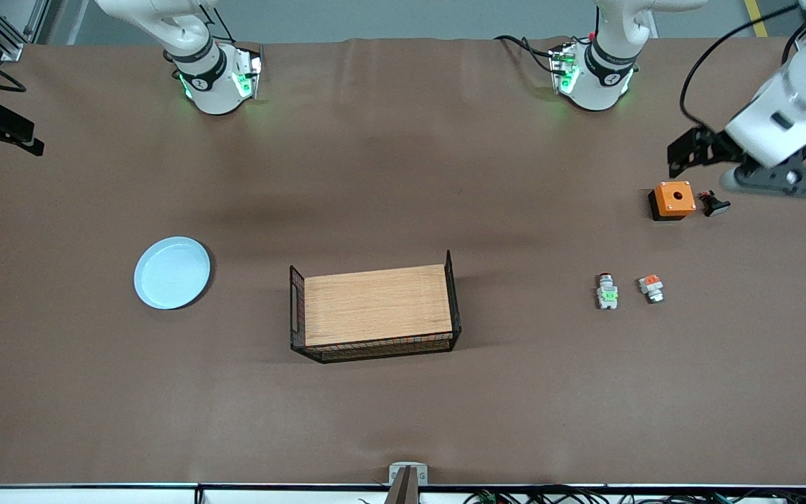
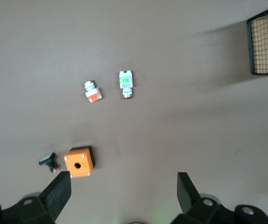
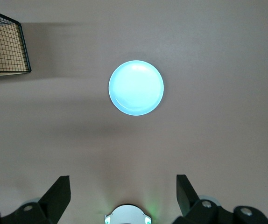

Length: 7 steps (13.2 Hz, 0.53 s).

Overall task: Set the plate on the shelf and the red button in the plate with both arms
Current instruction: 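Move the left gripper toward the green-and-white push button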

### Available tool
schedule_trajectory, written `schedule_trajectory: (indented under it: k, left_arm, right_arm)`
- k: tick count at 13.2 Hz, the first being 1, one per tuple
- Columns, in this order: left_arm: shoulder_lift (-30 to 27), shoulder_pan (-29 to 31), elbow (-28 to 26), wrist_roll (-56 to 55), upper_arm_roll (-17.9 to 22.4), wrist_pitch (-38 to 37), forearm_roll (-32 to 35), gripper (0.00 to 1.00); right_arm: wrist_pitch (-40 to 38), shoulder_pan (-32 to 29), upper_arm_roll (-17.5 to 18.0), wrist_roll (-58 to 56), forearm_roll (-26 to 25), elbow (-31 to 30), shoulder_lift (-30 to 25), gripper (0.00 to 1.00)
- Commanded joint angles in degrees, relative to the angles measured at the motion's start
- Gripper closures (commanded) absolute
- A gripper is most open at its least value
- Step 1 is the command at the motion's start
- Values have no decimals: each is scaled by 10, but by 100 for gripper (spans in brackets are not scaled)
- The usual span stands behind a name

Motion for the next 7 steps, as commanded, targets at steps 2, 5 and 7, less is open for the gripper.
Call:
schedule_trajectory:
  k: [2, 5, 7]
  left_arm:
    - [74, -2, -59, -10, -3, 140, 1, 0]
    - [142, -4, -99, -17, -4, 271, 0, 0]
    - [177, 2, -105, -17, -4, 324, 0, 0]
  right_arm:
    - [-4, -5, 2, 3, -4, 14, 20, 0]
    - [17, 4, 4, 10, -5, 14, 73, 0]
    - [30, 3, 4, 9, -3, 14, 92, 0]
